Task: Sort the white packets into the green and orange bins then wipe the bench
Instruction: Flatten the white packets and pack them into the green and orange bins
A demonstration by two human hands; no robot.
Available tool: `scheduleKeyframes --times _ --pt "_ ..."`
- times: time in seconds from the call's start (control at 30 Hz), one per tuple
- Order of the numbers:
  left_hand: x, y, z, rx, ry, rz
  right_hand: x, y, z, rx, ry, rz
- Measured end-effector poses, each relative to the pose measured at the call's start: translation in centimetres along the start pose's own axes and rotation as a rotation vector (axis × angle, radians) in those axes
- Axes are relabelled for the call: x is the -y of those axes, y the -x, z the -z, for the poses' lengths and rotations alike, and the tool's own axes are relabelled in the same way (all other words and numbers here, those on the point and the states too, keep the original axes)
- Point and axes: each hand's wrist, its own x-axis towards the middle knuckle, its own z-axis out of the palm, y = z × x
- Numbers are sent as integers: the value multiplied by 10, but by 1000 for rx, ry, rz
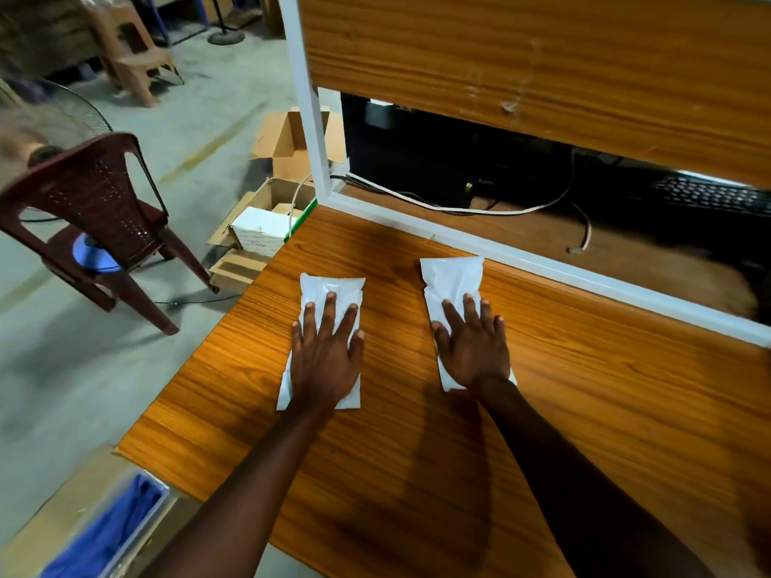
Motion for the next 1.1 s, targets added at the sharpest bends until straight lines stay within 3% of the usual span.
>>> scheduleKeyframes --times 0.3,0.6,1.1 --pt "-21 12 2 -13 114 -43 -1 24 0 -113 -208 -45" --pt "-70 81 -5 -78 291 -237 -15 150 -6 -326 -307 -298" --pt "-194 190 11 142 382 -582 -84 324 -1 -477 -280 -633"
